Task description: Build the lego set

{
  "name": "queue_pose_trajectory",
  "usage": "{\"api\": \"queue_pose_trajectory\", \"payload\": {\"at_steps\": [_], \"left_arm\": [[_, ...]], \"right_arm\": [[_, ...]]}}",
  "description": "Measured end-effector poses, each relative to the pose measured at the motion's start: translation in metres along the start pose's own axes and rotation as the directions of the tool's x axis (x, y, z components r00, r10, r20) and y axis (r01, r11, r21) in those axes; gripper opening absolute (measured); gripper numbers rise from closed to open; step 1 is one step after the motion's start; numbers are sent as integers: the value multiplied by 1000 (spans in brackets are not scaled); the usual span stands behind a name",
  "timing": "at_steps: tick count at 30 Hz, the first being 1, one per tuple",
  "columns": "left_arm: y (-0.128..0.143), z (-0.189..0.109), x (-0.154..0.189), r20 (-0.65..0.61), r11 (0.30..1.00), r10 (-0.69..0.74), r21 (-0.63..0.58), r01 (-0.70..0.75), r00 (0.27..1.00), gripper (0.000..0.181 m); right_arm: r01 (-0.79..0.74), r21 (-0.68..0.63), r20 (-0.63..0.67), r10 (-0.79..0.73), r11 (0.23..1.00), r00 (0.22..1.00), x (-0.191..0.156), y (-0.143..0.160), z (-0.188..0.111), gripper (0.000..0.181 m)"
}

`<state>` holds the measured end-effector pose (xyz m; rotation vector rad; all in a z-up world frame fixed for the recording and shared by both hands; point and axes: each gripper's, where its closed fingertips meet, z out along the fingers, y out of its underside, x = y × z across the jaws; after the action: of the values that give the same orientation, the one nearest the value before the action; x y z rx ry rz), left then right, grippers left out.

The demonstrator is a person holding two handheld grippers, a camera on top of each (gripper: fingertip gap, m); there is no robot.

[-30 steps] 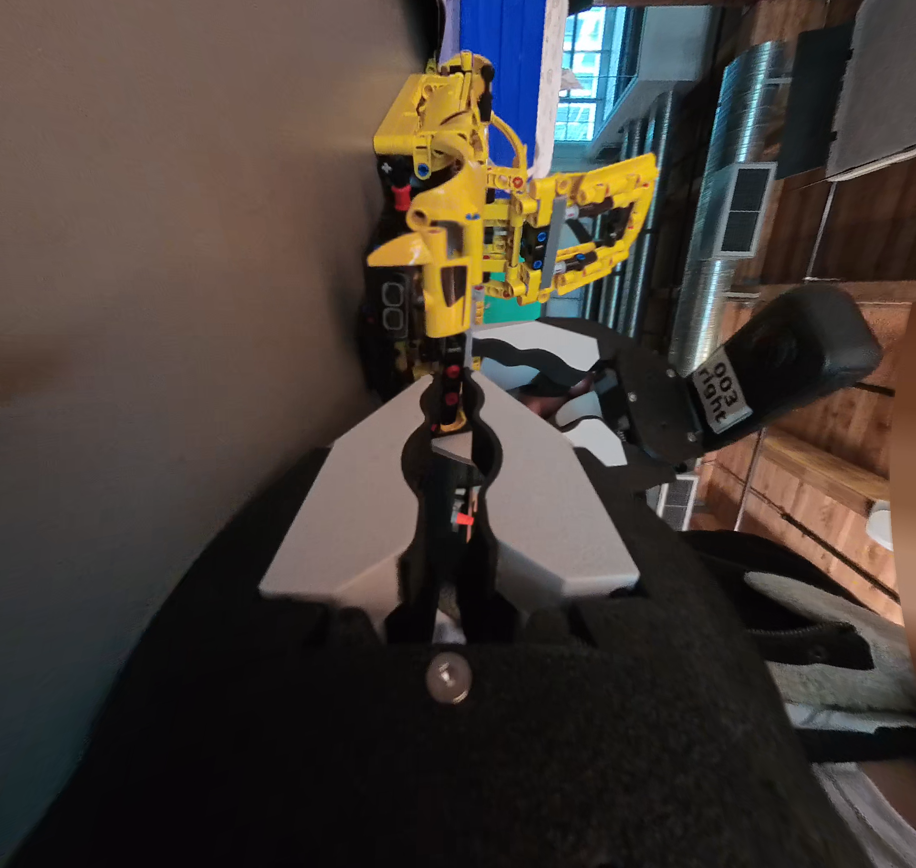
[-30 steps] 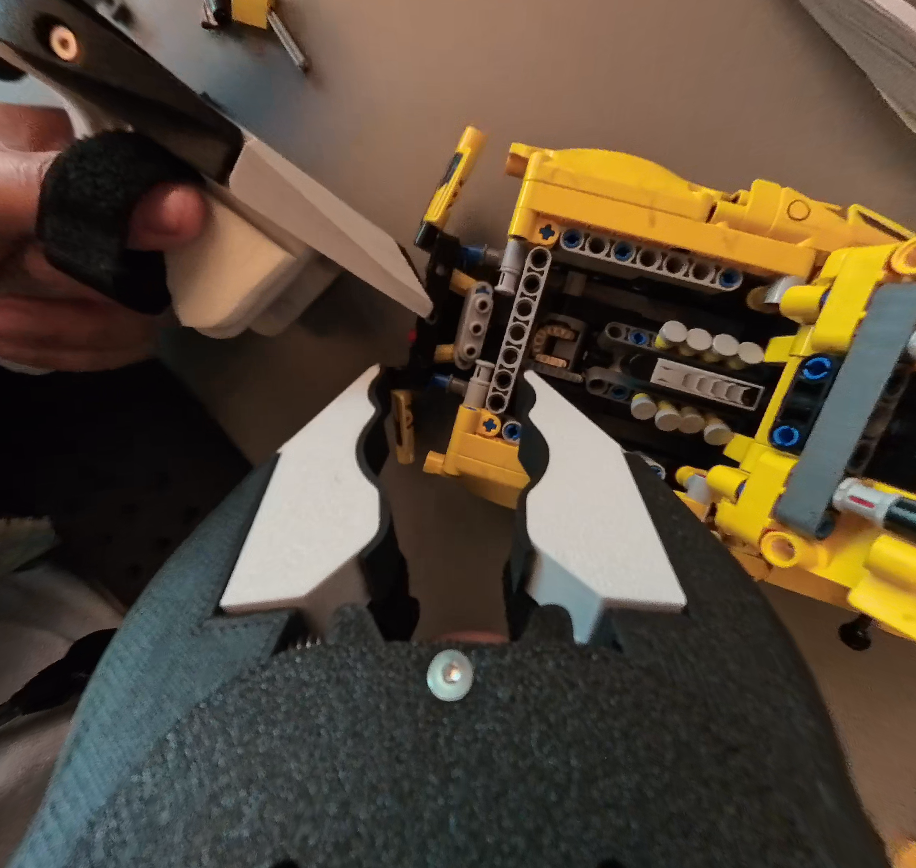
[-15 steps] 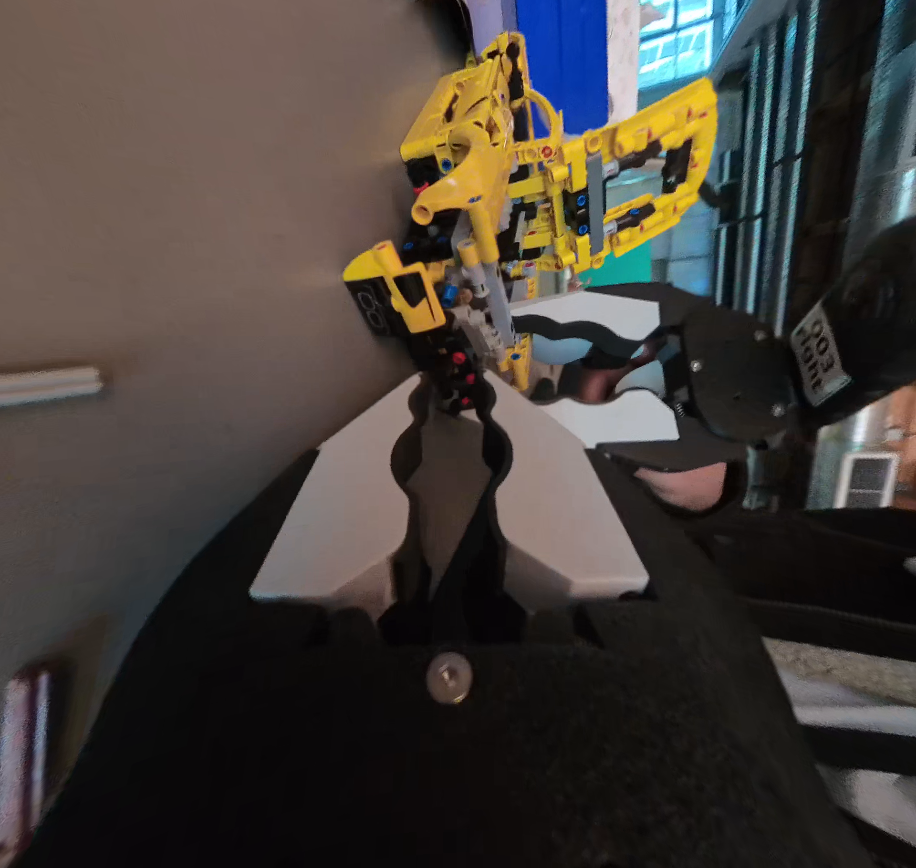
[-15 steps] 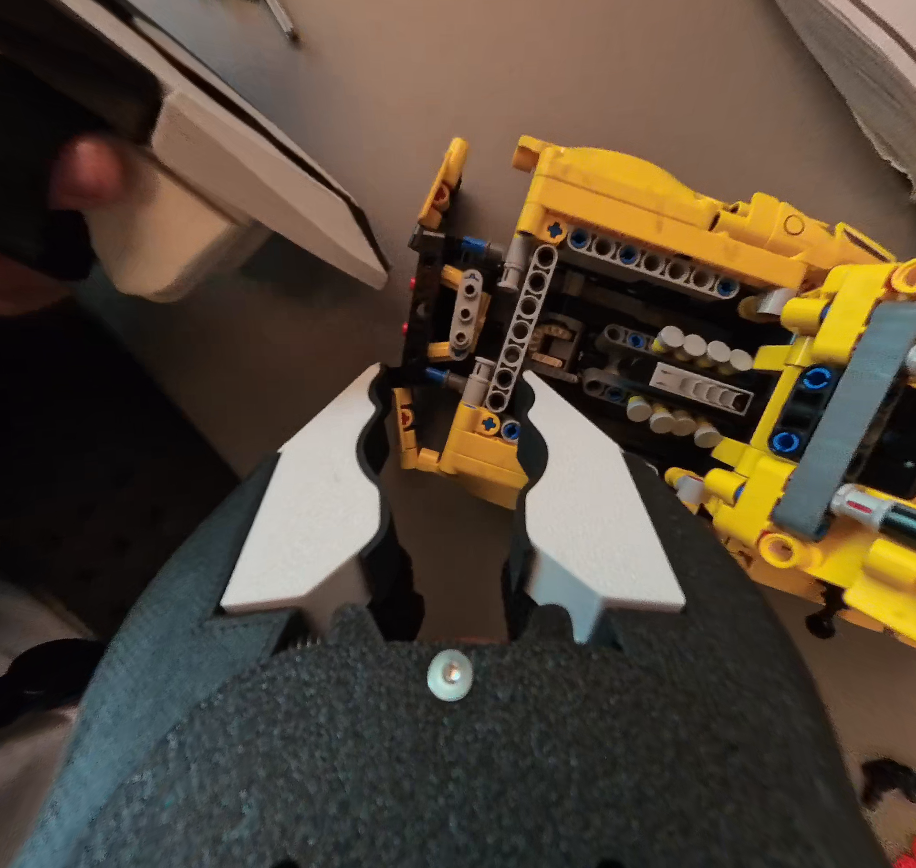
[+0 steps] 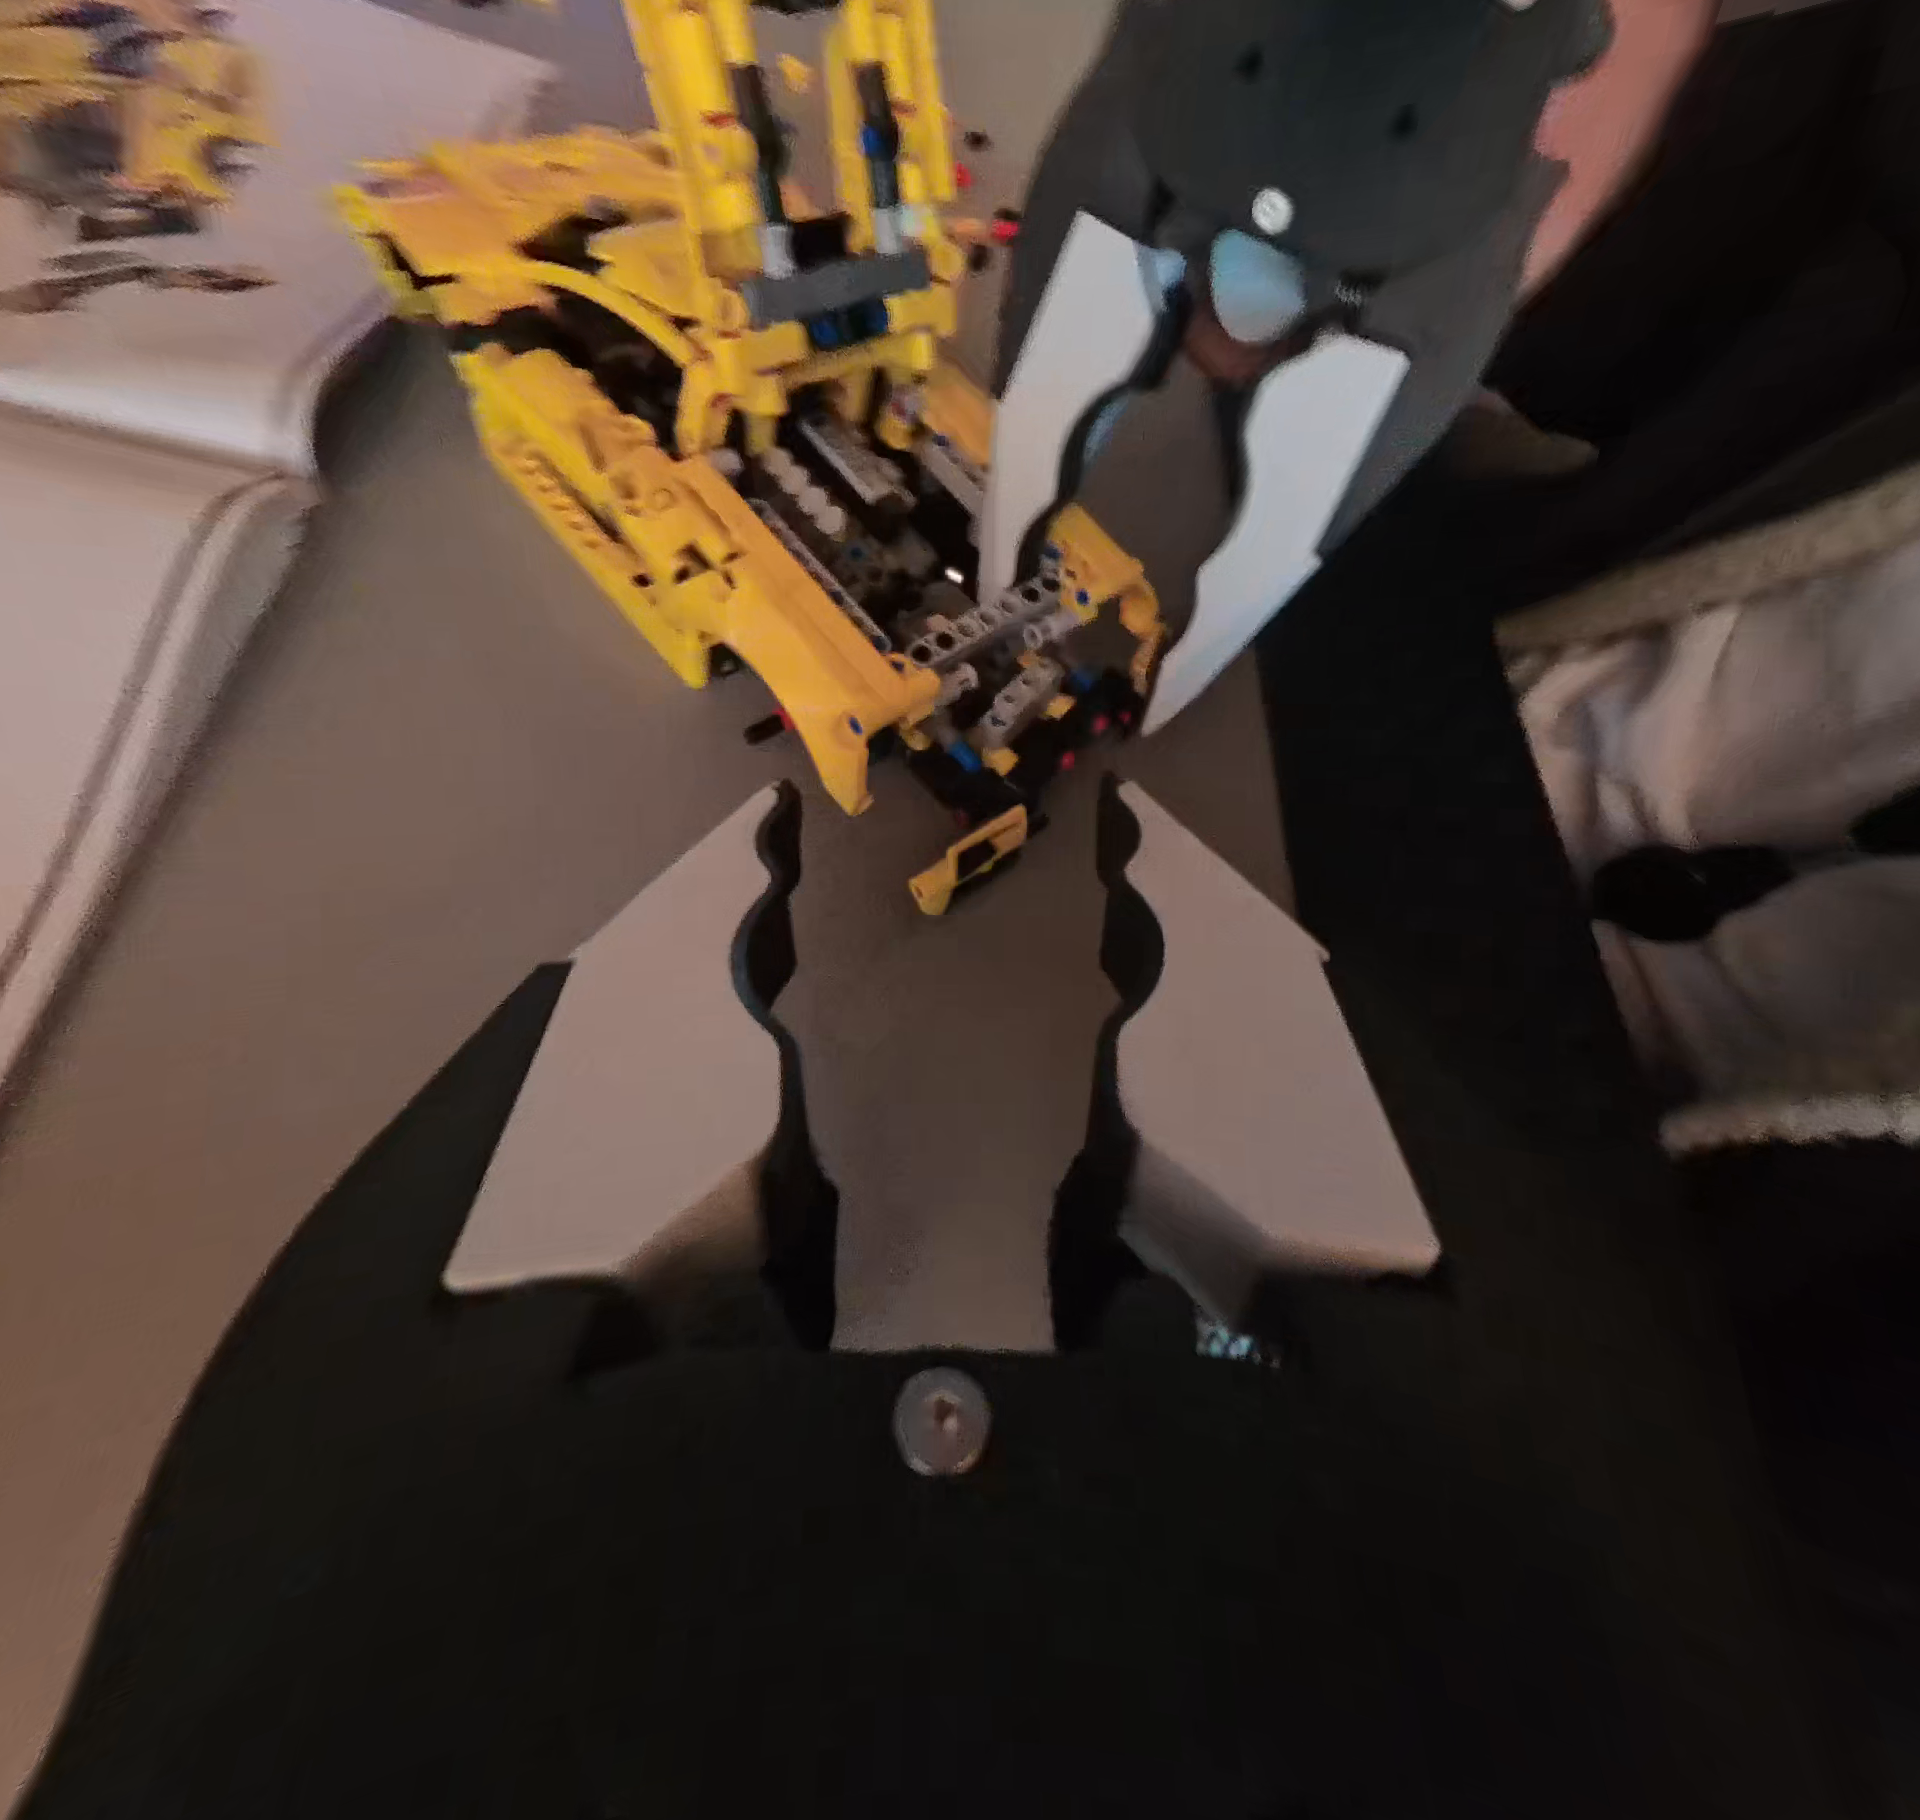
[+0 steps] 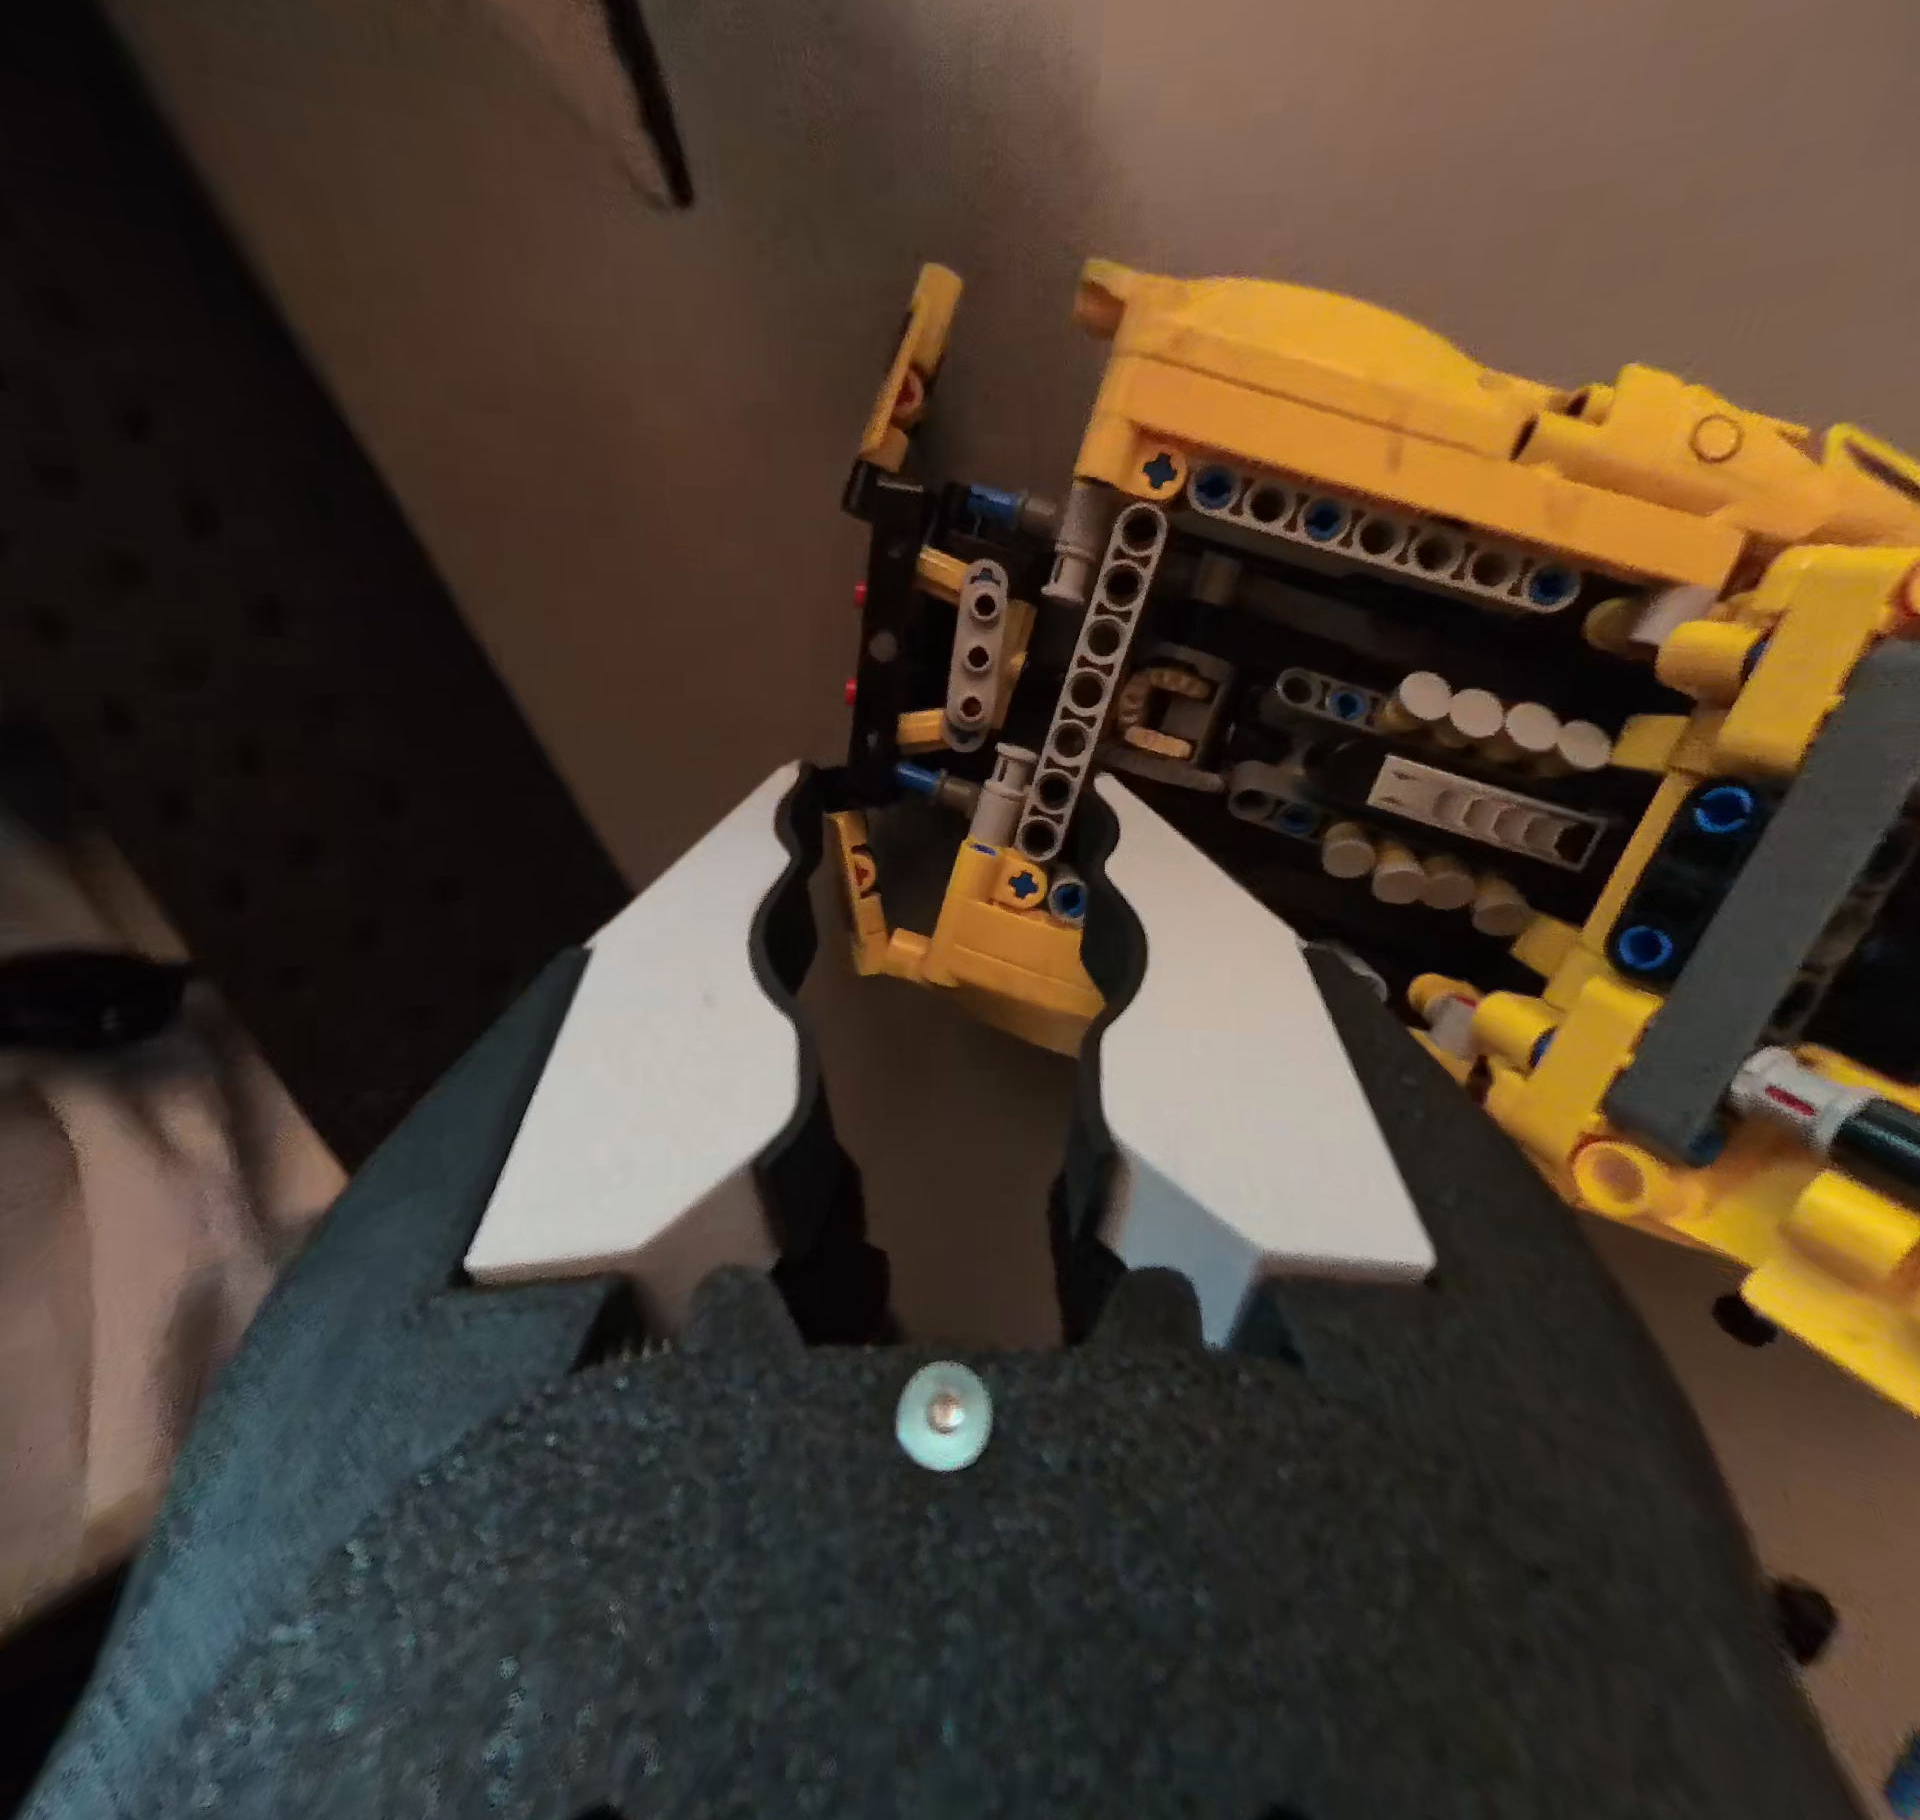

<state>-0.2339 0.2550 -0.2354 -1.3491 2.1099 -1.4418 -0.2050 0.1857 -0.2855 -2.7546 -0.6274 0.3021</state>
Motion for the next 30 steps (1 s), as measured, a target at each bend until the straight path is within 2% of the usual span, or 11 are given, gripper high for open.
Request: {"api": "queue_pose_trajectory", "payload": {"at_steps": [2,5,8,10,13,18,22,27,30], "left_arm": [[-1,19,9,-50,1000,26,-12,-26,998,58],[2,51,18,-39,997,57,-43,-58,998,63],[3,77,11,90,991,112,-80,-105,990,65],[3,87,13,126,983,163,-105,-151,978,65],[1,90,16,147,972,221,-109,-206,964,66],[1,95,19,140,981,183,-85,-173,973,66],[0,94,18,157,979,198,-86,-186,967,61],[1,94,18,139,988,147,-71,-139,979,61],[1,93,17,138,990,134,-68,-126,981,61]], "right_arm": [[24,-26,11,-24,999,1000,1,19,-7,48],[44,-20,-1,-44,999,999,4,41,-15,48],[96,22,-45,-95,995,994,5,50,-17,49],[94,35,-52,-92,995,994,5,51,-18,49],[117,61,-52,-114,991,992,5,51,-18,50],[122,75,-46,-119,990,992,5,52,-18,51],[70,75,-31,-68,995,997,4,50,-20,56],[36,136,-64,-27,990,998,8,45,-29,59],[59,151,-158,-35,987,987,16,41,-26,61]]}}
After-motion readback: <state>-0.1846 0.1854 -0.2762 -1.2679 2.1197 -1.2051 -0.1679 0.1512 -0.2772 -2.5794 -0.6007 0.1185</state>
